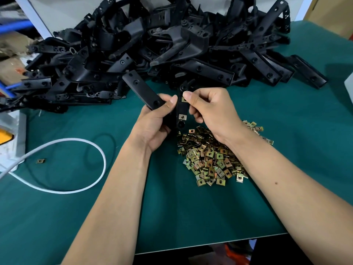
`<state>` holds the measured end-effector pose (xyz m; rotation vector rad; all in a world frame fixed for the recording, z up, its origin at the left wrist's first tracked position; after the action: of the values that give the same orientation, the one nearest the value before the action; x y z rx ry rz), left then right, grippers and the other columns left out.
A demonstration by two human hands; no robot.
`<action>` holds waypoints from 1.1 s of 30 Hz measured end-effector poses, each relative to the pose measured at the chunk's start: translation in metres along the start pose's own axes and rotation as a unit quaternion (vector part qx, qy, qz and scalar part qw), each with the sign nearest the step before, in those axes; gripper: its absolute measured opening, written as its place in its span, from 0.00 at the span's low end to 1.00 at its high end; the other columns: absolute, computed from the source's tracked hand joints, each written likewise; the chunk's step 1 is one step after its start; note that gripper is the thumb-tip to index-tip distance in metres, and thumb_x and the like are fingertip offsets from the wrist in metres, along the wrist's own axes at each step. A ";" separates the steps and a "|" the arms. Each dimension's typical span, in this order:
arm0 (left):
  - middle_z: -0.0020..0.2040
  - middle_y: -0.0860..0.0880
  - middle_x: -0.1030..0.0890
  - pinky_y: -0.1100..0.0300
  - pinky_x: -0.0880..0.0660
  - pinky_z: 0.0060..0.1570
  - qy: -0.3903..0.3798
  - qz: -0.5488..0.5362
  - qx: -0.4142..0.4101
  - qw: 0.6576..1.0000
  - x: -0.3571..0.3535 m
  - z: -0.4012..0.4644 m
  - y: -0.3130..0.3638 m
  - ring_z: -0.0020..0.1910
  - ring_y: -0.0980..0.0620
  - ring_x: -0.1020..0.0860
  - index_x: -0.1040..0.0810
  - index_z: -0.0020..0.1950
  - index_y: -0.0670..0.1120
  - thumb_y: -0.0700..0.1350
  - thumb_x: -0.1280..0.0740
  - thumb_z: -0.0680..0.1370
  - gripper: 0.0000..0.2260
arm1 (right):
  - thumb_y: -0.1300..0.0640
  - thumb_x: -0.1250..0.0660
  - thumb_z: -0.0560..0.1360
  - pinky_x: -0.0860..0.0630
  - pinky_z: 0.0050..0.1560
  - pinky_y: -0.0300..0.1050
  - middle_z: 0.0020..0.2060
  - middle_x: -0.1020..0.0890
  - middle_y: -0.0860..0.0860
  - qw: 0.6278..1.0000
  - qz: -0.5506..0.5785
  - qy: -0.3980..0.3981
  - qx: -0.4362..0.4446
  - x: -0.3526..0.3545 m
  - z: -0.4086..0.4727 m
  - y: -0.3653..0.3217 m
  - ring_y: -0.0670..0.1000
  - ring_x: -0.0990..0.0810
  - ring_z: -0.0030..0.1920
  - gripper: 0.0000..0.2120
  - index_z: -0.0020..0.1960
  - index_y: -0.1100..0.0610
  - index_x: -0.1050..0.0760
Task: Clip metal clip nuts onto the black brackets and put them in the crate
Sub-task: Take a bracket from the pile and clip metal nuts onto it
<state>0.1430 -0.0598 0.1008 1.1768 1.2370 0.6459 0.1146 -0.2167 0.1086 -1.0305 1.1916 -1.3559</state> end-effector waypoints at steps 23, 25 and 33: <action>0.39 0.46 0.20 0.56 0.22 0.38 0.035 0.007 -0.040 0.999 0.002 0.001 -0.001 0.37 0.49 0.21 0.25 0.41 0.46 0.47 0.27 0.73 0.09 | 0.59 0.28 0.79 0.31 0.30 0.36 0.30 0.20 0.51 0.998 0.041 -0.004 -0.046 -0.001 0.000 0.003 0.45 0.25 0.31 0.09 0.40 0.56 0.16; 0.39 0.46 0.20 0.55 0.22 0.39 0.035 0.013 -0.043 0.998 0.000 0.000 -0.002 0.37 0.49 0.21 0.25 0.41 0.46 0.47 0.26 0.73 0.09 | 0.58 0.28 0.79 0.30 0.30 0.36 0.30 0.20 0.51 0.999 0.035 -0.007 -0.040 0.001 0.001 0.003 0.45 0.25 0.32 0.10 0.39 0.55 0.17; 0.40 0.42 0.23 0.51 0.22 0.41 0.086 0.069 -0.091 0.990 -0.004 0.005 -0.005 0.39 0.45 0.23 0.26 0.40 0.45 0.41 0.27 0.79 0.10 | 0.59 0.29 0.80 0.28 0.32 0.37 0.30 0.19 0.48 0.999 -0.031 0.017 0.004 0.006 0.002 0.003 0.45 0.24 0.33 0.08 0.43 0.55 0.16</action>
<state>0.1458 -0.0669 0.0972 1.0772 1.2182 0.9615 0.1163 -0.2228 0.1058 -1.0506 1.1865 -1.4298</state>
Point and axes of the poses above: each hand's wrist, its own z-axis towards the middle knuckle, its own x-axis out of the back of the hand, y = z × x, the point moved 1 cm from there along z, towards the middle knuckle
